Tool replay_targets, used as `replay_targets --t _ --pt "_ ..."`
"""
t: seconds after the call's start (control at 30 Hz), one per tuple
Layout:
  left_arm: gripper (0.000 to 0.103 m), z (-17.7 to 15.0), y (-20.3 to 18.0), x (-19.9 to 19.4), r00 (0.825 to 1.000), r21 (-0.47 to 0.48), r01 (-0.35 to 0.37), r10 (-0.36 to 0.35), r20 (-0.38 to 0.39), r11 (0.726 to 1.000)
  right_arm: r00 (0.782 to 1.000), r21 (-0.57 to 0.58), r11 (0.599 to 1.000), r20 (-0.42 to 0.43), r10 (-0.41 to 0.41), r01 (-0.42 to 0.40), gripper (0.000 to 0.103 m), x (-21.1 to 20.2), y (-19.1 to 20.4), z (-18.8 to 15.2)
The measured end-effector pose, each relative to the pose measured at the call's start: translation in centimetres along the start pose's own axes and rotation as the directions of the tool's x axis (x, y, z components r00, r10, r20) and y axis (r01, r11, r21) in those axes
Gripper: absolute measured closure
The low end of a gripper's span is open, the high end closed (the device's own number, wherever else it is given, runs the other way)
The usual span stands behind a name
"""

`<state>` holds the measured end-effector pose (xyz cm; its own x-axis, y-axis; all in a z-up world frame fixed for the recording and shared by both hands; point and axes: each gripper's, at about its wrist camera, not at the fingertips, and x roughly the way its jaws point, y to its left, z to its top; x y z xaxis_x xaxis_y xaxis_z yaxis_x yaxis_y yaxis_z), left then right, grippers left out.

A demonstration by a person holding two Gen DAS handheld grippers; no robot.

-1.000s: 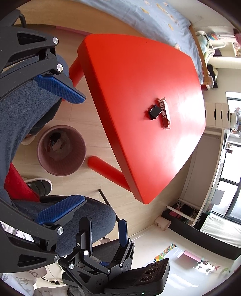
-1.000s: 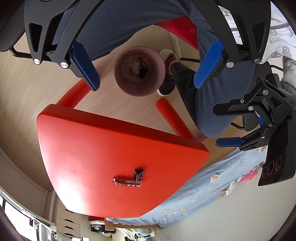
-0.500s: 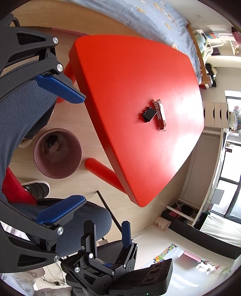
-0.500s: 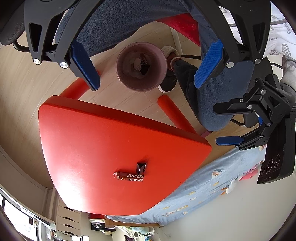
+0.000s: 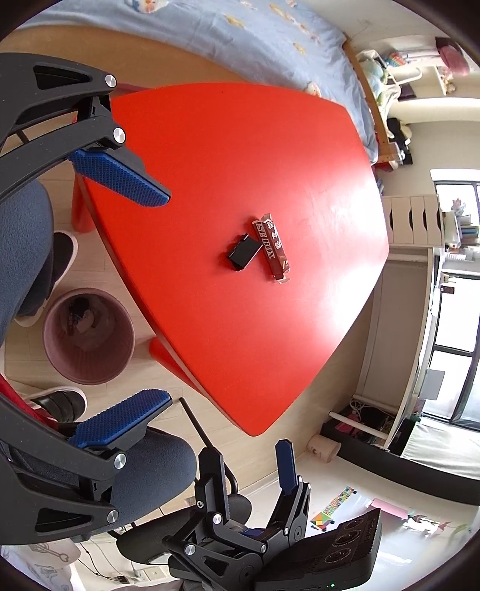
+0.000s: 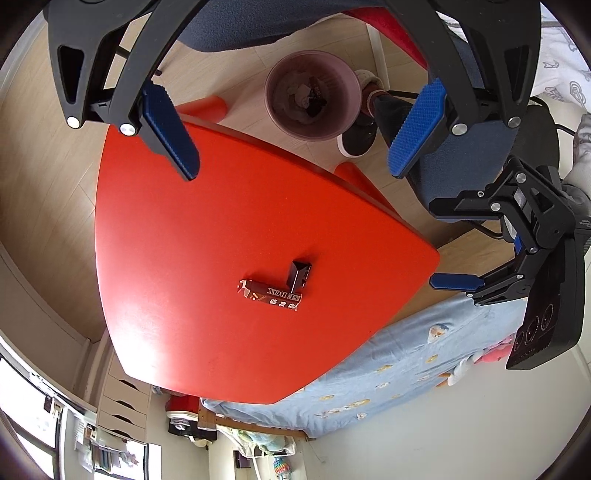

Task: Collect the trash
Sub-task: 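Move both tools back over the table toward the SE BOX carton and phone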

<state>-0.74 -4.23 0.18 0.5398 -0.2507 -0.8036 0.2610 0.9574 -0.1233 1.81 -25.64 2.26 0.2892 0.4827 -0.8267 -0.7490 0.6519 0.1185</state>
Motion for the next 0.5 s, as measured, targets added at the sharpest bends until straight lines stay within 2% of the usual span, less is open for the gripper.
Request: replay_targets --t 0.33,0.5 --pt "0.008 3.4 2.1 2.5 1.0 0.1 0.022 -0.021 -0.009 0.995 1.0 -0.101 0.995 -0.018 0.004 -0.005 0.003 3.4 -2.6 5.4" --pt "0.008 4.6 3.0 4.6 0.997 0.158 0.07 -0.066 -0.035 0.985 0.999 -0.151 0.988 -0.043 0.016 -0.022 0.003 6.2 -3.6 7.2"
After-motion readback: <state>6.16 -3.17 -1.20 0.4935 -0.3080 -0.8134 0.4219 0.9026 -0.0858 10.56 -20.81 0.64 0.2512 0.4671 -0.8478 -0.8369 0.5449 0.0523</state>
